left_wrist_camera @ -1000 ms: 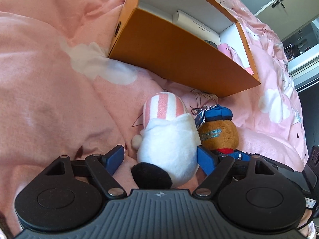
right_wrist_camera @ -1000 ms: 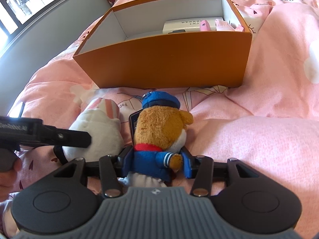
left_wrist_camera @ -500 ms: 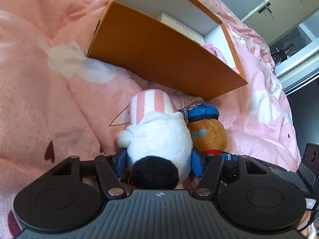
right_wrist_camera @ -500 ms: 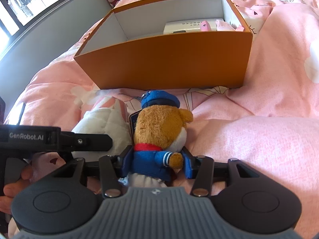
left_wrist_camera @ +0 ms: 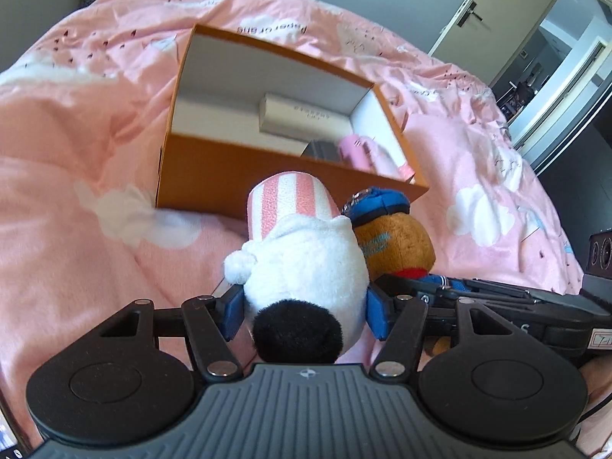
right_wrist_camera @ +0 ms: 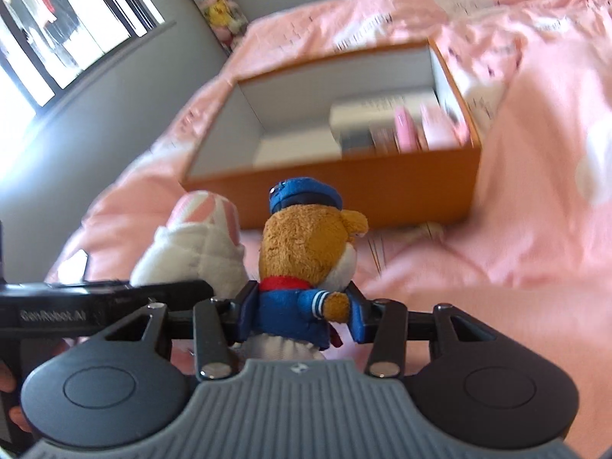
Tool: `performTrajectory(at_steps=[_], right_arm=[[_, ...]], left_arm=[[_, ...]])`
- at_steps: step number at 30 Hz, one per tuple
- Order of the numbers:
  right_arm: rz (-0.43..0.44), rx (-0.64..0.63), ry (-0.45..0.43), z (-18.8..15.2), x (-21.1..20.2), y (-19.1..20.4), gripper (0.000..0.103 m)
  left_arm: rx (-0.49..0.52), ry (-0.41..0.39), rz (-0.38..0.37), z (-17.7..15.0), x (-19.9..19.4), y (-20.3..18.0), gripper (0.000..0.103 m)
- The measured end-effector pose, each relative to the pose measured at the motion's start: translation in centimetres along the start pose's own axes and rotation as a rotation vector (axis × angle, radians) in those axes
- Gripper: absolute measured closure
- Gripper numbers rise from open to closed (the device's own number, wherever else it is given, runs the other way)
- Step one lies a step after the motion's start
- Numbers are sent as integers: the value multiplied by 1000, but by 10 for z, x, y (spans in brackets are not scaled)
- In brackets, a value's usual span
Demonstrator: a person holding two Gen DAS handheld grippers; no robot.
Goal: Organize objects
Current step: 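Lift the plush toys together with both grippers toward the orange box, then lower the plush toys into the box beside the glasses case with both grippers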
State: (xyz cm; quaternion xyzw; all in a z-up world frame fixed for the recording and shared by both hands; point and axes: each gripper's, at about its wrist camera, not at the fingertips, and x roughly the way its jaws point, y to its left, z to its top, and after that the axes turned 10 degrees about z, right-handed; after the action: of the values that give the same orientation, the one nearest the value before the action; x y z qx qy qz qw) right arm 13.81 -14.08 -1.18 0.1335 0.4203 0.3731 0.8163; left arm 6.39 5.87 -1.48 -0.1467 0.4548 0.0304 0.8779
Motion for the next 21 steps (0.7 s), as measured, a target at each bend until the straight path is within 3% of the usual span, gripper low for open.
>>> performTrajectory(at_steps=[12, 21], right_arm=[[70, -90, -117, 87, -12, 26, 55], [94, -100, -119, 164, 34, 11, 55]], left_arm=[[14, -139, -16, 78, -30, -7, 32], [99, -86, 26, 161, 5, -4, 32]])
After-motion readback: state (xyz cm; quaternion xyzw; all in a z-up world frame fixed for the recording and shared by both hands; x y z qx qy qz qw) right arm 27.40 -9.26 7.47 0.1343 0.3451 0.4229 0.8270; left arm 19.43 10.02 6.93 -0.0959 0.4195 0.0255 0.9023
